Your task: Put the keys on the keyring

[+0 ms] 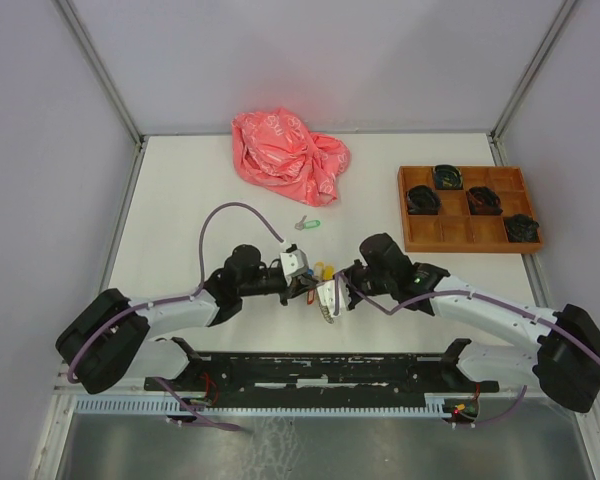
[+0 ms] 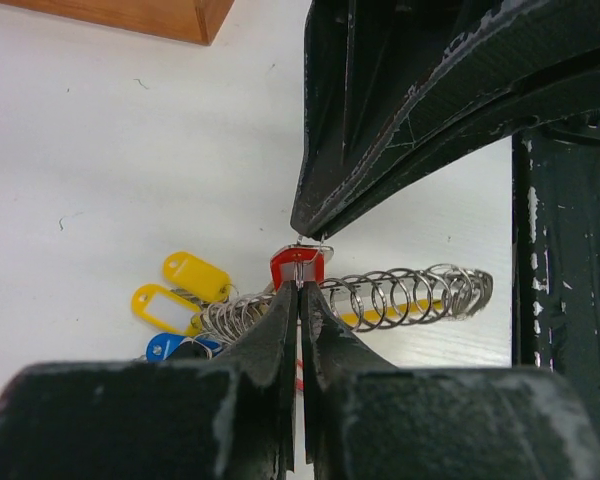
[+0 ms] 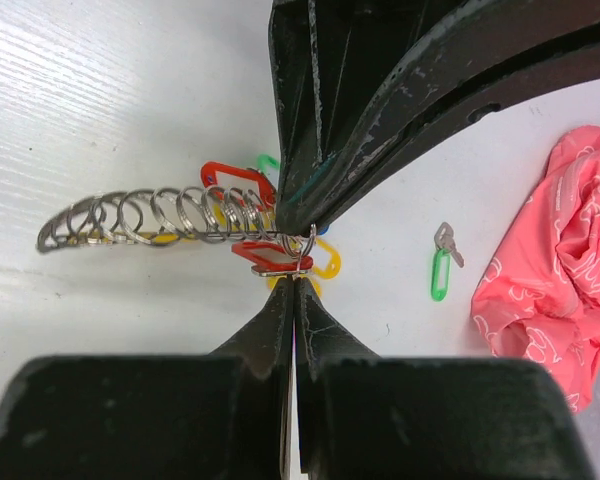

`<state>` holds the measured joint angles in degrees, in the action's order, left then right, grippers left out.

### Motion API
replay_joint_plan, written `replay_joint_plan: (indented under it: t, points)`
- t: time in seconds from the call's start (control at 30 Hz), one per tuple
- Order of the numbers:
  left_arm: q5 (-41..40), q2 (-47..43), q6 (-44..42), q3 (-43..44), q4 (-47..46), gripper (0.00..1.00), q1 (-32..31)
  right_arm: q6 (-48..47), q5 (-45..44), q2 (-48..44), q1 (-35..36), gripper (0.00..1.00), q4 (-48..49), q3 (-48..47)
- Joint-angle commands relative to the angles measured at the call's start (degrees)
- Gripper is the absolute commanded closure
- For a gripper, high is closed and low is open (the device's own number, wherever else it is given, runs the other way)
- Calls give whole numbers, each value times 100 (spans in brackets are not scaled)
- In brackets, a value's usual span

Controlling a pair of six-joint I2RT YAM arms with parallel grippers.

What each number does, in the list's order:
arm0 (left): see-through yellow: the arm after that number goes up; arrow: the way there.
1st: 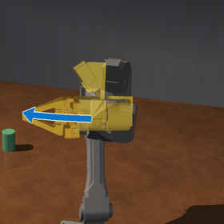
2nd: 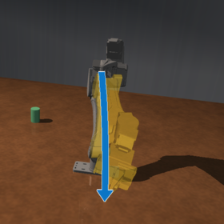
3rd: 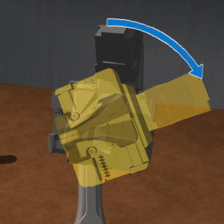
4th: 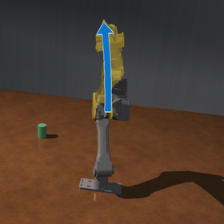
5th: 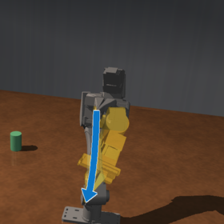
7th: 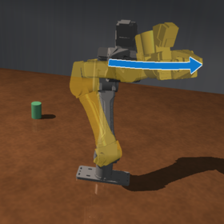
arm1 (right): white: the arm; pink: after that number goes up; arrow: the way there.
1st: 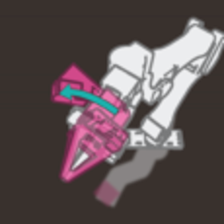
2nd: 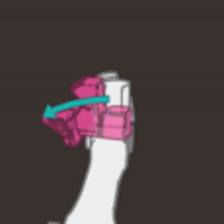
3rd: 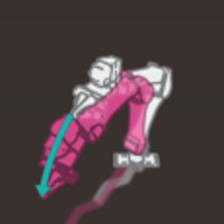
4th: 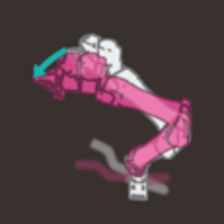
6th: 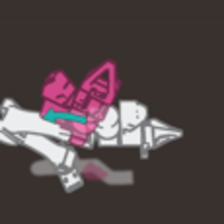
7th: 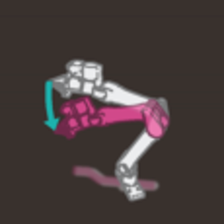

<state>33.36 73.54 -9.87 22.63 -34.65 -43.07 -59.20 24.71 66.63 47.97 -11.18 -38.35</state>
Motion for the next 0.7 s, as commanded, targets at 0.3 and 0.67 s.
replay_joint_plan:
  t: [0.3, 0.67]
  points:
    - [-245, -132, 945, -259, -1443, 97, 35, 472, 228, 282, -52, 99, 676, 143]
    - [-703, 44, 1400, -423, -2125, 97, 35, 1000, -79, 416, -50, 99, 1429, 224]
